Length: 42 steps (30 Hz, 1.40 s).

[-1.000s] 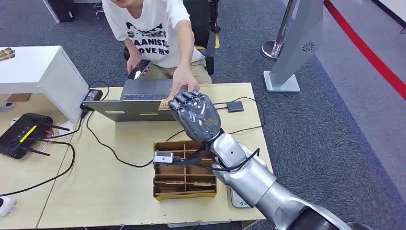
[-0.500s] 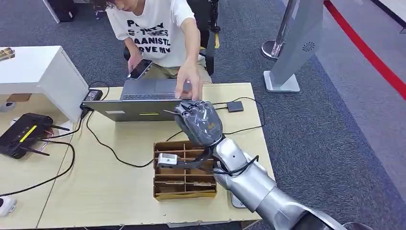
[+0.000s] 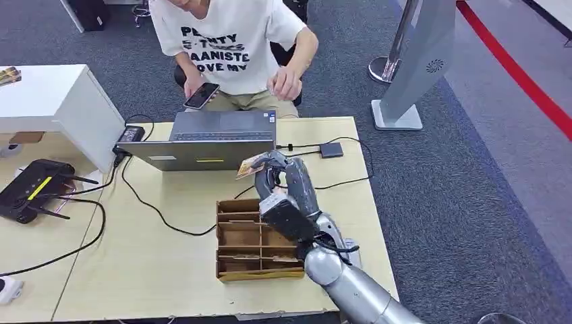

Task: Pass the card to the sensor for recognition and then transmit it.

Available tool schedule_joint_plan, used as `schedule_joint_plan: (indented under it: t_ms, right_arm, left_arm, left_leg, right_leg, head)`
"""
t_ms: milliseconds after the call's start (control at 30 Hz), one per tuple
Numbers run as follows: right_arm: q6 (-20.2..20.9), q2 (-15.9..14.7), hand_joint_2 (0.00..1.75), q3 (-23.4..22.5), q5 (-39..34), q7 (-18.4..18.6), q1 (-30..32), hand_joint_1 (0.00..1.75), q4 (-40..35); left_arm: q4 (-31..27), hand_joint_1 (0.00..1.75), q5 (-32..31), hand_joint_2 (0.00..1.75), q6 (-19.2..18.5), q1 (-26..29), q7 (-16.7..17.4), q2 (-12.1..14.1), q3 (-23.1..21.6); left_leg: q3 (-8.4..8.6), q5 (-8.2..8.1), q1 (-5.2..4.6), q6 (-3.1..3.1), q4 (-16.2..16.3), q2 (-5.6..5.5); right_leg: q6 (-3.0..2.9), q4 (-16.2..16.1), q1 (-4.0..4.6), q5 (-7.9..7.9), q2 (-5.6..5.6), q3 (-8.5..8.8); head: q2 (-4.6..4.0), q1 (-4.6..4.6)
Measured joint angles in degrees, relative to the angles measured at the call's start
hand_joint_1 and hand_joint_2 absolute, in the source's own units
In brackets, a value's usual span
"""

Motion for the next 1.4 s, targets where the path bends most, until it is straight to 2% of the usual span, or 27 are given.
schedule_joint_plan:
  t_ms: [200,433,1000,1267,1400]
  right_arm:
    - [1.29,-0.70,1.75,-2.80,-6.96,-1.42,4.48,1.75,-5.99]
    - [1.11,-2.25,1.75,-5.62,-9.37,-2.53,9.22,1.75,-9.92]
    - [-1.38,-6.01,1.75,-12.90,-7.81,-3.63,20.88,1.75,-14.71]
    - [-4.27,-6.58,1.75,-16.00,-2.67,-3.36,25.29,1.75,-15.95]
    - [-3.83,-6.73,1.75,-16.76,-1.91,-2.60,26.31,1.75,-16.34]
  left_arm:
    - [0.00,0.00,1.09,0.00,0.17,0.15,0.00,0.02,0.11]
    - [0.00,0.00,2.14,0.00,0.63,0.49,0.00,0.07,0.48]
    - [0.00,0.00,4.50,0.00,1.11,1.08,-0.15,0.04,1.07]
    - [0.00,0.00,5.37,0.00,1.27,1.30,-0.17,0.00,1.62]
    - [0.00,0.00,5.57,0.00,1.27,1.37,-0.17,-0.02,1.70]
  left_leg:
    - [0.01,0.00,0.00,0.00,0.00,0.00]
    - [0.01,-0.02,-0.01,0.02,0.00,0.00]
    - [0.00,-0.03,-0.01,0.03,0.00,0.00]
    - [0.00,-0.03,-0.01,0.03,0.00,0.00]
    - [0.01,-0.03,-0.01,0.03,0.00,0.00]
  right_leg:
    - [0.00,-0.01,0.00,0.00,0.00,0.02]
    - [0.00,-0.01,0.00,0.00,0.00,0.00]
    - [0.01,-0.03,0.00,-0.02,-0.01,0.01]
    - [0.01,-0.03,0.00,-0.02,-0.01,0.01]
    - [0.01,-0.03,0.00,-0.02,-0.01,0.02]
  head:
    - [0.00,0.00]
    - [0.00,0.00]
    - [0.00,0.00]
    - [0.00,0.00]
    - [0.00,0.00]
